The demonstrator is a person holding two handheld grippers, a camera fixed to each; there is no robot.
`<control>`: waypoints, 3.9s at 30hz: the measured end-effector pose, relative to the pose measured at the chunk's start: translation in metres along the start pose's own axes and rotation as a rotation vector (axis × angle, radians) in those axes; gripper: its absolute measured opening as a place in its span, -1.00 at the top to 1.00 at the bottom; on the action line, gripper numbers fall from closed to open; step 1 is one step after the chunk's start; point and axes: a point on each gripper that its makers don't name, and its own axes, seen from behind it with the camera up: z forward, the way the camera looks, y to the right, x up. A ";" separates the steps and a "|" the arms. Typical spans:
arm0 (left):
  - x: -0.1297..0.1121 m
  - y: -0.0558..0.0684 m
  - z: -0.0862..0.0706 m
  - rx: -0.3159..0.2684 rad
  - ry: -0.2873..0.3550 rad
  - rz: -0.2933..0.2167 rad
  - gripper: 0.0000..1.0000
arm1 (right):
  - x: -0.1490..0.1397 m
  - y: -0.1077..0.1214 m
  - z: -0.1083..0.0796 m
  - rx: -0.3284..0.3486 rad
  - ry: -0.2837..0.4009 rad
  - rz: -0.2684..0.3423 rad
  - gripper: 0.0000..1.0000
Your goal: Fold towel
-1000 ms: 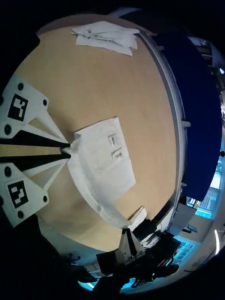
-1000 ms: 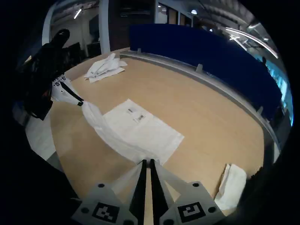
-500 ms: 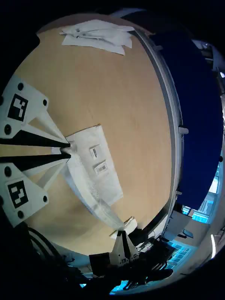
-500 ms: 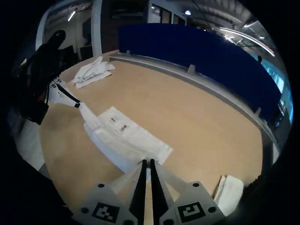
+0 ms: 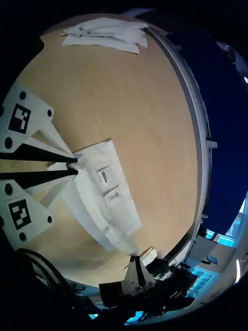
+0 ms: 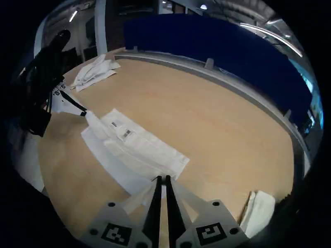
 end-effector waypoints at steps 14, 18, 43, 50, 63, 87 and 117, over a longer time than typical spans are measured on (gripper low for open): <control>0.002 -0.017 0.034 0.009 -0.011 -0.028 0.76 | -0.003 0.011 0.033 -0.020 -0.029 0.036 0.86; 0.003 -0.022 0.042 0.018 -0.011 -0.042 0.73 | -0.003 0.013 0.040 -0.029 -0.034 0.046 0.83; 0.006 -0.043 0.038 0.071 0.000 -0.062 -0.74 | -0.002 0.030 0.045 -0.097 -0.032 0.035 -0.71; 0.008 -0.042 0.035 0.067 0.008 -0.073 -0.76 | -0.002 0.027 0.043 -0.094 -0.032 0.036 -0.71; -0.011 -0.034 0.017 0.088 0.017 -0.069 -0.76 | -0.020 0.012 0.028 -0.085 -0.034 0.045 -0.71; -0.059 -0.031 -0.023 0.163 0.035 -0.137 -0.77 | -0.052 -0.015 0.011 -0.011 -0.081 -0.043 -0.71; -0.124 -0.048 -0.085 0.285 0.051 -0.277 -0.77 | -0.083 -0.032 0.027 0.093 -0.176 -0.126 0.33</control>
